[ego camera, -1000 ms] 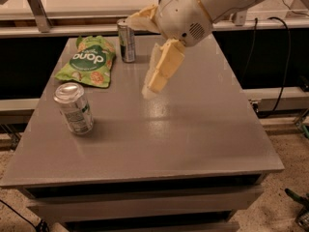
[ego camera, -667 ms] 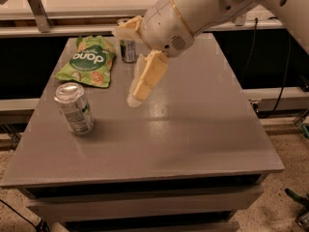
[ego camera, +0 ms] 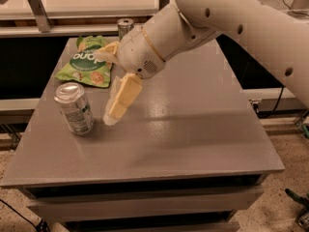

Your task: Pick 7up can

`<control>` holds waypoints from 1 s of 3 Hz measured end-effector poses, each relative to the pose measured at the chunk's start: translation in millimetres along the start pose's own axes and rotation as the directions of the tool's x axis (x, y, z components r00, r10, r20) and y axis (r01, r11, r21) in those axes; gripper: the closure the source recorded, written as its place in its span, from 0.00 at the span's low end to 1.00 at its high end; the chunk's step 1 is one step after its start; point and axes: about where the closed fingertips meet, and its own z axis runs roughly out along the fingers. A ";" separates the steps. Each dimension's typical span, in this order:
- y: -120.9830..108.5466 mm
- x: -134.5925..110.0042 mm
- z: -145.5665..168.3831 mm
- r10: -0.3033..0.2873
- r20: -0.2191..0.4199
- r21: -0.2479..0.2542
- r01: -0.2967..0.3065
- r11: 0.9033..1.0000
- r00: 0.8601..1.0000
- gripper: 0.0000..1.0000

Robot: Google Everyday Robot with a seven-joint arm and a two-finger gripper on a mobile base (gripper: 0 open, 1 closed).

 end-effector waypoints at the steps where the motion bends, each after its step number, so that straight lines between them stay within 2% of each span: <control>1: -0.4 2.0 22.8 0.028 0.027 -0.004 -0.028 1.000 0.999 0.00; 3: -8.0 0.4 57.2 0.042 0.059 -0.028 -0.040 0.999 0.997 0.00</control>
Offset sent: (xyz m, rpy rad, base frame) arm 0.0066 0.0514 -0.0386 0.0631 0.0802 -0.0055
